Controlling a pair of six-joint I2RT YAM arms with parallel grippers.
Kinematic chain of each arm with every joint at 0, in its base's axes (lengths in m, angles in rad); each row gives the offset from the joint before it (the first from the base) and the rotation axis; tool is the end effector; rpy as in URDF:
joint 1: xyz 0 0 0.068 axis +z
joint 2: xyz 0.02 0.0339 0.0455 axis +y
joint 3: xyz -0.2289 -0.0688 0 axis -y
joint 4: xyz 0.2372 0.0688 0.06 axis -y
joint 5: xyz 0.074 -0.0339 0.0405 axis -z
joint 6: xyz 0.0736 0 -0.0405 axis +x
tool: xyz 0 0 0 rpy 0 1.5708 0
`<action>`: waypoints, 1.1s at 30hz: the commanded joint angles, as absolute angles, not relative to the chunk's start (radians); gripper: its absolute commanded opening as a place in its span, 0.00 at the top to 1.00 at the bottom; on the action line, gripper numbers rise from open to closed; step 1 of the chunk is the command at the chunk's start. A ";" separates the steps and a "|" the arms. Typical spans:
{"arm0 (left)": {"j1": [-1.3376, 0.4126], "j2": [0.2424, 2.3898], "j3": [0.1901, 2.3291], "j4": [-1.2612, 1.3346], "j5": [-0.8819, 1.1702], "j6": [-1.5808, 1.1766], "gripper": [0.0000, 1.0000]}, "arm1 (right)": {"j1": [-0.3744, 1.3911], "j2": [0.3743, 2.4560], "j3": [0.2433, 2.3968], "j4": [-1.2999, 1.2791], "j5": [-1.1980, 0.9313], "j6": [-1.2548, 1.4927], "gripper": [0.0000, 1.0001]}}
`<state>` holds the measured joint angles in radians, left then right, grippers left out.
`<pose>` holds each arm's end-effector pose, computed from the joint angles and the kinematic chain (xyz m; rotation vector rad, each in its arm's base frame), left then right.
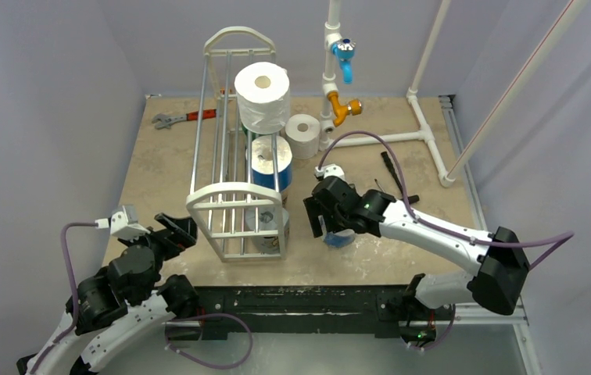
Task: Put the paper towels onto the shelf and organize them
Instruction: Place the paper towel at the center of the board, then pick up the paper towel from the center of the board.
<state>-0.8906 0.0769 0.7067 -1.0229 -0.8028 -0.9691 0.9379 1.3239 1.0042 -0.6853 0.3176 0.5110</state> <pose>0.0812 -0.0162 0.2713 -0.5804 1.7783 -0.5067 0.1873 0.2164 0.1964 -0.4172 2.4759 0.1824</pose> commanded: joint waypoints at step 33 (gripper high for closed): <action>-0.893 0.043 0.705 -1.036 -0.817 -0.983 0.01 | 0.640 0.996 0.651 -0.485 0.221 0.779 0.35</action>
<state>-0.8906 0.0505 0.7067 -1.0344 -0.8070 -0.9699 0.6456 0.9539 0.6689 -0.5503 0.2390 0.7704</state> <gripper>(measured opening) 0.987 0.685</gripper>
